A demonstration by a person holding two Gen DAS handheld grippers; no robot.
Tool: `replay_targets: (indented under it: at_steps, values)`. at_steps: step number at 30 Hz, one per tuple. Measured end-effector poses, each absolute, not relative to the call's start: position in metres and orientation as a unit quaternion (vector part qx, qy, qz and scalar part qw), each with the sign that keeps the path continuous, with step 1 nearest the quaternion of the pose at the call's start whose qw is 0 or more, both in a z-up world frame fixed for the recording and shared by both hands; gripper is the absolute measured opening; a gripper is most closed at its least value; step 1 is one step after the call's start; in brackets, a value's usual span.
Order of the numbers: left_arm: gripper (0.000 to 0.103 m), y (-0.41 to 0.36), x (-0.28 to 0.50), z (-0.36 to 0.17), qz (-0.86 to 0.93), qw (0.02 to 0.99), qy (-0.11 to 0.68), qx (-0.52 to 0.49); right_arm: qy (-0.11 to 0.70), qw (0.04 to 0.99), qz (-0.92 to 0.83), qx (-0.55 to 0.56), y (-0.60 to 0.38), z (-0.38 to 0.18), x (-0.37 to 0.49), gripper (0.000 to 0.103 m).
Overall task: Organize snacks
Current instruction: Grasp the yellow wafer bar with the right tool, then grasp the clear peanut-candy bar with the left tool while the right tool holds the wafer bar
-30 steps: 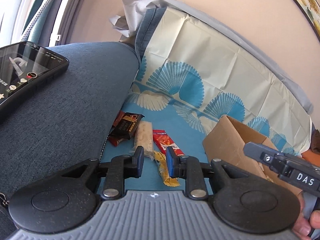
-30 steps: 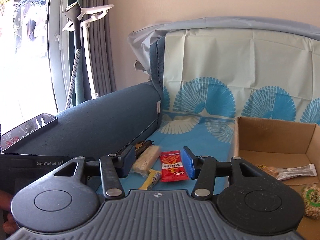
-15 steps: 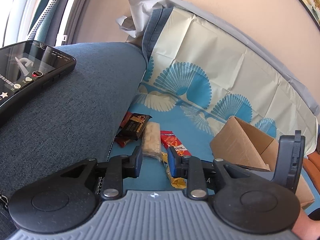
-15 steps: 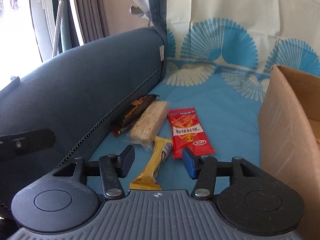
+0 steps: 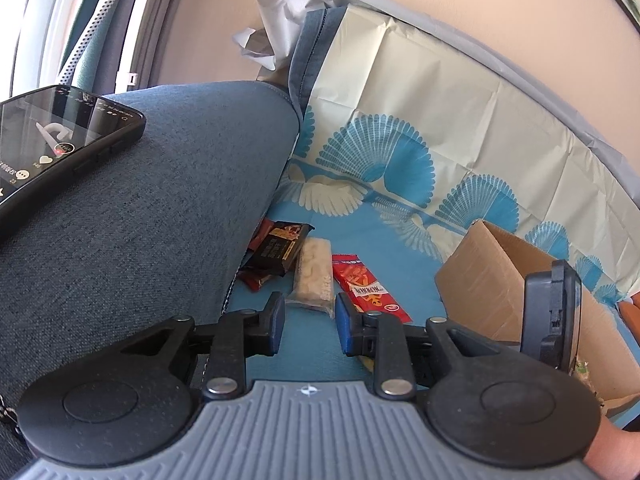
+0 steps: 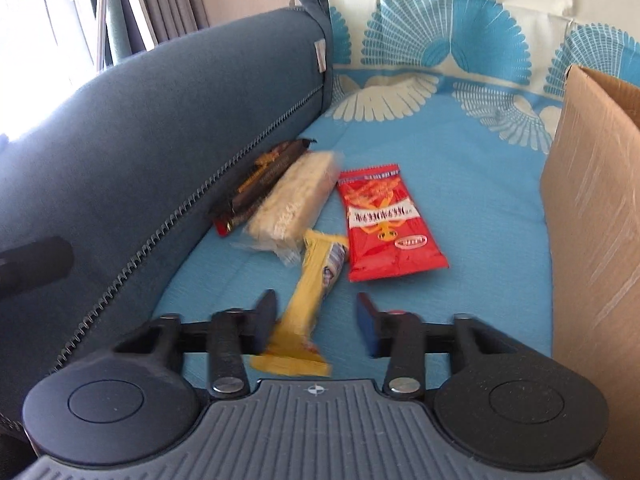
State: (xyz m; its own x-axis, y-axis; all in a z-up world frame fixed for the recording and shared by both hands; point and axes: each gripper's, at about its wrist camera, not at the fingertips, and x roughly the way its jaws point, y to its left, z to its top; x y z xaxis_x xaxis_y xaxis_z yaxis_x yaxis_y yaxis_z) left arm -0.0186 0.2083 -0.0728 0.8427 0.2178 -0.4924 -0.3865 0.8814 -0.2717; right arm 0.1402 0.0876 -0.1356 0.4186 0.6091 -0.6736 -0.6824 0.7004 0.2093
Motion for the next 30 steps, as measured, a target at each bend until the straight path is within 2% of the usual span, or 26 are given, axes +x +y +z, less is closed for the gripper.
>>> replay_targets:
  at_steps: [1, 4, 8, 17, 20, 22, 26, 30]
  values:
    - [0.030, 0.208, -0.018, -0.073, 0.161, 0.942, 0.231, -0.182, 0.379, 0.840, 0.383, -0.054, 0.088, -0.138, 0.139, 0.019]
    - [0.030, 0.207, -0.018, -0.072, 0.162, 0.942, 0.232, -0.179, 0.371, 0.845, 0.381, -0.061, 0.085, -0.139, 0.135, 0.013]
    - [0.030, 0.206, -0.017, -0.072, 0.163, 0.942, 0.233, -0.177, 0.362, 0.850, 0.375, -0.075, 0.080, -0.133, 0.129, 0.011]
    - [0.030, 0.205, -0.016, -0.073, 0.164, 0.942, 0.237, -0.174, 0.400, 0.833, 0.366, -0.109, 0.063, -0.110, 0.110, 0.012]
    - [0.030, 0.205, -0.014, -0.074, 0.166, 0.941, 0.240, -0.174, 0.405, 0.824, 0.376, -0.124, 0.062, -0.113, 0.108, 0.014]
    - [0.030, 0.205, -0.014, -0.074, 0.168, 0.940, 0.241, -0.172, 0.405, 0.822, 0.381, -0.124, 0.061, -0.118, 0.109, 0.020]
    - [0.031, 0.203, -0.011, -0.075, 0.171, 0.939, 0.247, -0.166, 0.432, 0.807, 0.381, -0.128, 0.065, -0.137, 0.118, 0.020]
    - [0.031, 0.203, -0.011, -0.075, 0.175, 0.938, 0.251, -0.164, 0.416, 0.811, 0.386, -0.143, 0.069, -0.139, 0.113, 0.020]
